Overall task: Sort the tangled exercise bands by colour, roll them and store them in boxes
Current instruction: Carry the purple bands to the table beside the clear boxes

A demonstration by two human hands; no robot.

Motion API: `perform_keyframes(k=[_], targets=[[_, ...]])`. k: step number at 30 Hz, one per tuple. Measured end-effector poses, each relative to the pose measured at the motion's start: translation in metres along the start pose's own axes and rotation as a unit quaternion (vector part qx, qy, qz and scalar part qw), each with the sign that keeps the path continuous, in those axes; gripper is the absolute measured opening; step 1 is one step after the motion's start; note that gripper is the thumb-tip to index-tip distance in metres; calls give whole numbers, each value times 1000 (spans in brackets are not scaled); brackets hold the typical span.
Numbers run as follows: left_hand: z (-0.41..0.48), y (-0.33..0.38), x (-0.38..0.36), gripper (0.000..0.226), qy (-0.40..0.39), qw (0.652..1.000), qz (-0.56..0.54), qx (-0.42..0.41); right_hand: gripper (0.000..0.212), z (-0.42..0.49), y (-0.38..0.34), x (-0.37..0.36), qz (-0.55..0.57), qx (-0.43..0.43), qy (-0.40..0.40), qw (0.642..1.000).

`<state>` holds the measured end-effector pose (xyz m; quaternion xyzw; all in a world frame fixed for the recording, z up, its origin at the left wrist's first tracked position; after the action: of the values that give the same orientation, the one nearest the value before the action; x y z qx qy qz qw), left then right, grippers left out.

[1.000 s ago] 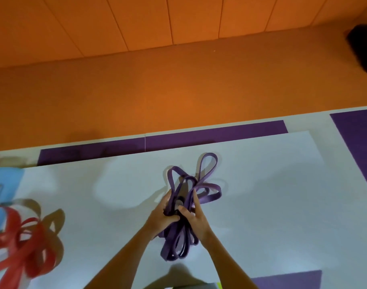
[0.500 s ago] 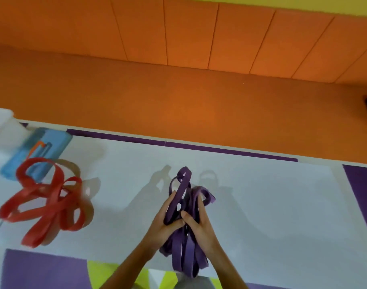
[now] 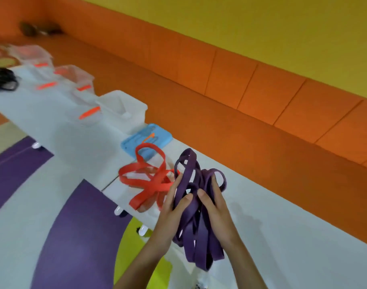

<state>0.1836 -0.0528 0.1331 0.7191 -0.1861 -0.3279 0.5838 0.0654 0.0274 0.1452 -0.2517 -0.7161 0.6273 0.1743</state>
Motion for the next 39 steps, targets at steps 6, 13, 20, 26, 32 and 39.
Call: perform_keyframes(k=[6,13,20,26,32,39], targets=[[1,43,110,54,108,993,-39,-33,58,50,-17,-125,5,-16,-97,995],[12,52,244,43,270,961,-53,-22,50,120,16,-265,-46,-38,-191,980],[56,72,366,50,349,936,17,31,51,202,46,-387,-39,-75,-243,966],[94,94,448,52,385,921,46,48,50,256,47,-469,-57,-107,-263,957],[131,112,540,57,391,918,53,47,52,309,60,-554,-82,-104,-261,956],[193,153,672,50,344,937,36,43,51,378,62,-674,-98,-76,-198,972]])
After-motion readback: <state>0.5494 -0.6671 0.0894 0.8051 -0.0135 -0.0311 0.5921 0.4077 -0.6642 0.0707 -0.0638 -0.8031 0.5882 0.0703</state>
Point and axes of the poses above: each hand's wrist, its own z-axis towards the middle knuckle, its own x-axis out of the back of the hand, y = z × x, the point moved 3 cm from there along z, towards the middle knuckle, and after that the axes turned 4 degrees about z, right-handed, at the moved point
